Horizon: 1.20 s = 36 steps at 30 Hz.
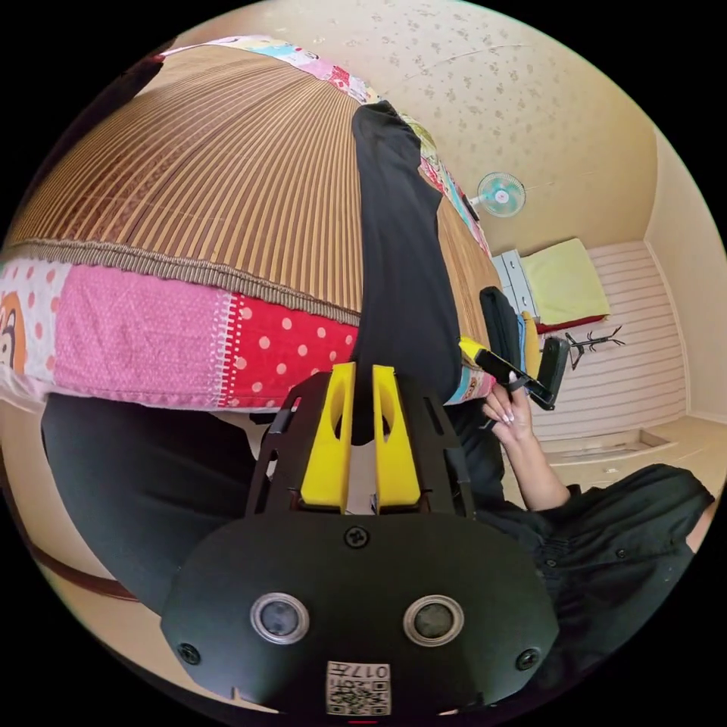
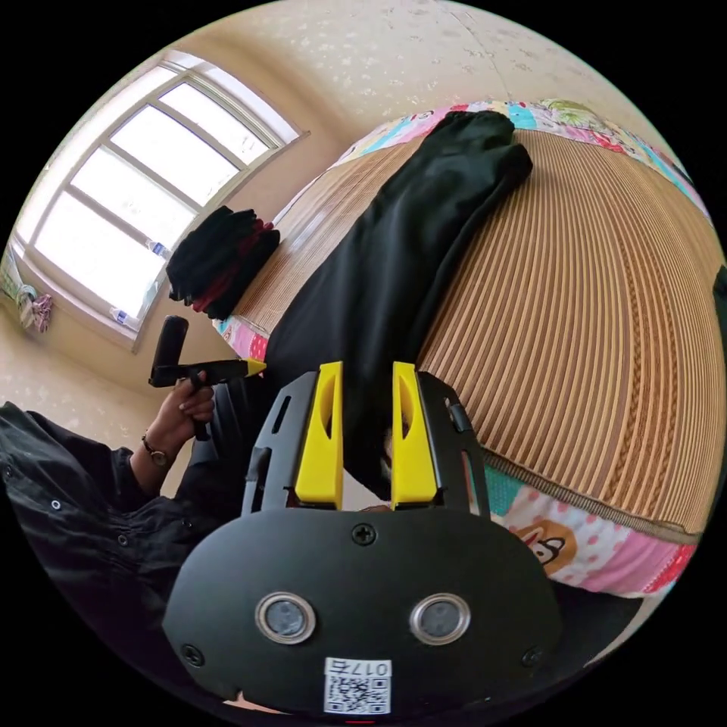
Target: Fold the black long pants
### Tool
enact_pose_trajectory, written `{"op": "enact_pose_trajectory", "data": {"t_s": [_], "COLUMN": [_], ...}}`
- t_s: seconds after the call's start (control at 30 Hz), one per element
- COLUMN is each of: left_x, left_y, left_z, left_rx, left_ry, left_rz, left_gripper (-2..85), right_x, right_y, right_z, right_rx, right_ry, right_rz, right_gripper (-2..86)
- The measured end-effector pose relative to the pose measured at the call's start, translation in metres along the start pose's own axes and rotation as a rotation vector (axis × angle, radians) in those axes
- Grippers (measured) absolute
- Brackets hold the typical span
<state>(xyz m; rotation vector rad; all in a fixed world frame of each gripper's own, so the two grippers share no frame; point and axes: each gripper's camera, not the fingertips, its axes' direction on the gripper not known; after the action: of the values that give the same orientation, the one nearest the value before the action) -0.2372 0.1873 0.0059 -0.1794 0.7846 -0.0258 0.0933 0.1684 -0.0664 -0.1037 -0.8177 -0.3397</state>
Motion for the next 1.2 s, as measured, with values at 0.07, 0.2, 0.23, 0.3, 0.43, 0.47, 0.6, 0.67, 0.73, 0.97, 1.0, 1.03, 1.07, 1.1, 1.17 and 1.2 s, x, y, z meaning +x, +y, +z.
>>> {"op": "enact_pose_trajectory", "data": {"t_s": [0.07,0.2,0.23,0.3,0.43,0.47,0.6,0.67,0.73,0.97,1.0,1.03,1.07,1.1,1.17,1.2], "left_x": [0.001,0.010,0.013,0.027,0.026,0.021,0.007,0.012,0.024,0.071,0.075,0.077,0.081,0.085,0.092,0.095], "left_y": [-0.005,-0.019,-0.019,-0.013,0.002,0.006,0.016,0.013,0.007,-0.005,-0.002,0.000,0.004,0.009,0.017,0.022], "left_z": [-0.001,-0.010,-0.014,-0.036,-0.038,-0.027,-0.010,-0.012,-0.012,0.025,0.025,0.025,0.024,0.024,0.024,0.027], "left_rx": [-0.043,-0.147,-0.143,-0.067,-0.054,-0.107,-0.101,-0.056,-0.026,-0.113,-0.106,-0.100,-0.087,-0.073,-0.044,-0.045], "left_ry": [0.023,0.061,0.074,0.182,0.126,0.037,0.170,0.189,0.134,-0.091,-0.099,-0.102,-0.111,-0.122,-0.165,-0.192], "left_rz": [0.033,0.102,0.125,0.236,0.196,0.149,0.043,0.046,0.062,0.156,0.159,0.159,0.161,0.162,0.168,0.181], "left_gripper": [4.2,1.6,0.7,-0.3,-0.7,-0.7,1.3,4.3,6.7,7.5,7.3,7.5,7.8,7.8,7.8,7.7], "right_x": [0.006,0.025,0.028,0.041,0.058,0.065,0.082,0.082,0.082,0.072,0.072,0.071,0.070,0.068,0.068,0.069], "right_y": [0.001,-0.023,-0.025,-0.019,0.003,0.005,0.002,-0.002,-0.010,-0.031,-0.032,-0.033,-0.034,-0.036,-0.037,-0.038], "right_z": [0.000,-0.014,-0.020,-0.049,-0.065,-0.054,-0.041,-0.045,-0.040,-0.021,-0.019,-0.018,-0.018,-0.018,-0.017,-0.015], "right_rx": [-0.002,-0.088,-0.078,0.029,0.102,0.038,-0.034,0.000,-0.021,-0.097,-0.097,-0.096,-0.091,-0.089,-0.088,-0.092], "right_ry": [-0.005,-0.083,-0.113,-0.243,-0.250,-0.173,-0.134,-0.157,-0.141,-0.038,-0.034,-0.028,-0.017,-0.008,-0.009,-0.019], "right_rz": [0.024,0.006,0.007,0.033,0.054,0.094,0.155,0.146,0.140,0.124,0.132,0.135,0.136,0.136,0.140,0.143], "right_gripper": [7.7,3.4,3.0,2.3,2.0,2.0,2.8,3.4,4.3,7.2,7.4,7.4,7.5,7.6,7.6,7.6]}}
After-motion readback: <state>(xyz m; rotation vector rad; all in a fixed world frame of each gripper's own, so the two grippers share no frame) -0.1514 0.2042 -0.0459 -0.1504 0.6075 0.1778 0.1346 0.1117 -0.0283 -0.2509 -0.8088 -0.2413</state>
